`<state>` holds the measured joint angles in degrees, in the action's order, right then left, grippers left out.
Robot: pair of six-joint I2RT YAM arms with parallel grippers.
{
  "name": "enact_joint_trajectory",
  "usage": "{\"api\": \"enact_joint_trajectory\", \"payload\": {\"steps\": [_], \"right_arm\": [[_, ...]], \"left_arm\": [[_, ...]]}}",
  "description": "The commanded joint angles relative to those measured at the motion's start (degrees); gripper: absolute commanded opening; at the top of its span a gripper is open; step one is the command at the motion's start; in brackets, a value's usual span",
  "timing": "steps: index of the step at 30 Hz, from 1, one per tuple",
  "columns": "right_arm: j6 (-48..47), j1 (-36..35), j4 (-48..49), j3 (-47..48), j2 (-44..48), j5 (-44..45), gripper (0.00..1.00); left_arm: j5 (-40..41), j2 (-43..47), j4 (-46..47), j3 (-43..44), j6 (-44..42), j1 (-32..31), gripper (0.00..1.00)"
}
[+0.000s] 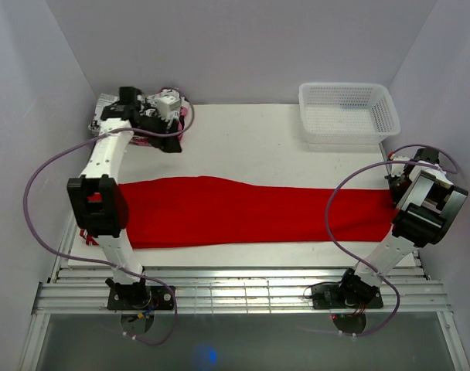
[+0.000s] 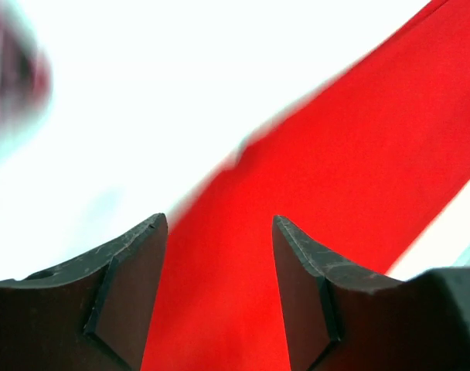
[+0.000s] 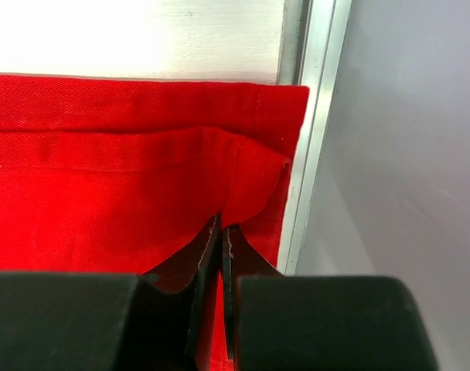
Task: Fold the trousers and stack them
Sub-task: Fold the trousers
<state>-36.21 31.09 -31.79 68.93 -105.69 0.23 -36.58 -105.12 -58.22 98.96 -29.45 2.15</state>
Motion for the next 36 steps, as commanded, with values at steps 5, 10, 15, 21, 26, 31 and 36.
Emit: {"api": "enact_joint_trajectory", "payload": {"steps": [5, 10, 15, 21, 26, 31, 36], "right_arm": [[1.5, -0.8, -3.8, 3.6, 0.5, -4.8, 0.08], [2.8, -1.6, -4.5, 3.7, 1.6, -5.6, 0.08], [3.4, -2.3, -4.3, 3.5, 2.2, -5.6, 0.08], [3.9, -2.6, -4.1, 3.3, 2.6, -5.1, 0.08], [3.2, -2.6, -4.1, 3.2, 3.1, -4.5, 0.08], [3.1, -2.6, -4.2, 3.1, 3.3, -4.7, 0.08], [3.1, -2.6, -4.3, 3.1, 3.5, -5.0, 0.08]], "left_arm": [[-1.7, -23.5, -5.0, 24.1, -13.3, -18.3, 0.66], [-0.2, -29.4, -7.5, 26.9, -21.3, -22.9, 0.67], [0.4, -29.0, -7.9, 23.0, -25.5, -23.2, 0.69], [0.5, -28.4, -9.0, 19.5, -27.1, -23.2, 0.45], [-1.7, -25.3, -8.5, 17.1, -27.4, -23.2, 0.41], [-3.5, -24.2, -7.0, 17.9, -25.4, -23.1, 0.51], [-3.5, -23.4, -3.1, 19.5, -22.1, -22.6, 0.61]]}}
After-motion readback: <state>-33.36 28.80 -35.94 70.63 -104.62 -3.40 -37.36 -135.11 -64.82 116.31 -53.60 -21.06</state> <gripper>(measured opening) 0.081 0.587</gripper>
